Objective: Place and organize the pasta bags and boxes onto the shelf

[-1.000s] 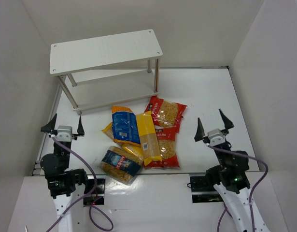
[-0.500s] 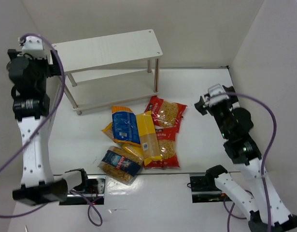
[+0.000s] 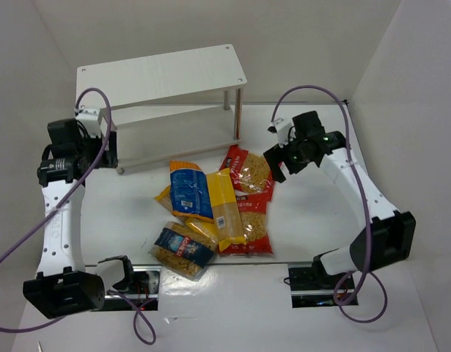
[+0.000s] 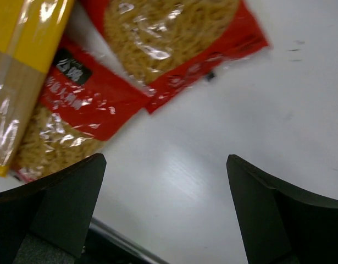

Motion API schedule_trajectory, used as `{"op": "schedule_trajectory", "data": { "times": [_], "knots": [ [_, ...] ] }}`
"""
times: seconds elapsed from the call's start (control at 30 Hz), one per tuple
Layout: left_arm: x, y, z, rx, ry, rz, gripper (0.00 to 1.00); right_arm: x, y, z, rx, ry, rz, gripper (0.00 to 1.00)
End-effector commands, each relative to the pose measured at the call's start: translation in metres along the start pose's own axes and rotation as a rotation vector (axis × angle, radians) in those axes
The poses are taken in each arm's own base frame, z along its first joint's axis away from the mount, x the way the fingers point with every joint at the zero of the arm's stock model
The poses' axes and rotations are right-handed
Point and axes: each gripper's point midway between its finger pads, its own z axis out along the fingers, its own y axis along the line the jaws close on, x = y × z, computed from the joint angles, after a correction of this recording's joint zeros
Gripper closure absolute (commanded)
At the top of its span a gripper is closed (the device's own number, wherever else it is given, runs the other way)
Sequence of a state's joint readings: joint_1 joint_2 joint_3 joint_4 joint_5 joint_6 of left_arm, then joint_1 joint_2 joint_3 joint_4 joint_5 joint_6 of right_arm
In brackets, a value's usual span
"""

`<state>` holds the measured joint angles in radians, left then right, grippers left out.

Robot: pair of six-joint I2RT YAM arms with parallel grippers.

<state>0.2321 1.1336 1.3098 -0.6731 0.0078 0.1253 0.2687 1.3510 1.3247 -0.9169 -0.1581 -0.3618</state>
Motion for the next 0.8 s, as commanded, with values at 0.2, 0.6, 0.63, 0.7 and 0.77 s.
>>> {"op": "schedule_trajectory", "data": {
  "times": [0.2,0.6,0.63,0.7,0.77],
  "knots": [
    [0.082,-0.001,-0.034,-0.002,0.134,-0.061,0.0,-0.02,0.075,0.032,-0.089,-0.048,0.003,0.01],
    [0.056,-0.01,-0.062,0.075,0.065,-0.136,0.0,-0.016,0.14,0.098,-0.04,0.02,-0.109,0.01],
    [0.055,-0.012,-0.064,0.083,0.052,-0.135,0.0,-0.013,0.145,0.101,-0.071,0.033,-0.11,0.01],
    [0.052,-0.012,-0.069,0.082,0.033,-0.136,0.0,-0.015,0.15,0.101,-0.094,0.024,-0.109,0.01],
    [0.056,-0.016,-0.073,0.095,0.022,-0.135,0.0,-0.015,0.156,0.104,-0.122,0.024,-0.096,0.01]
  ]
}}
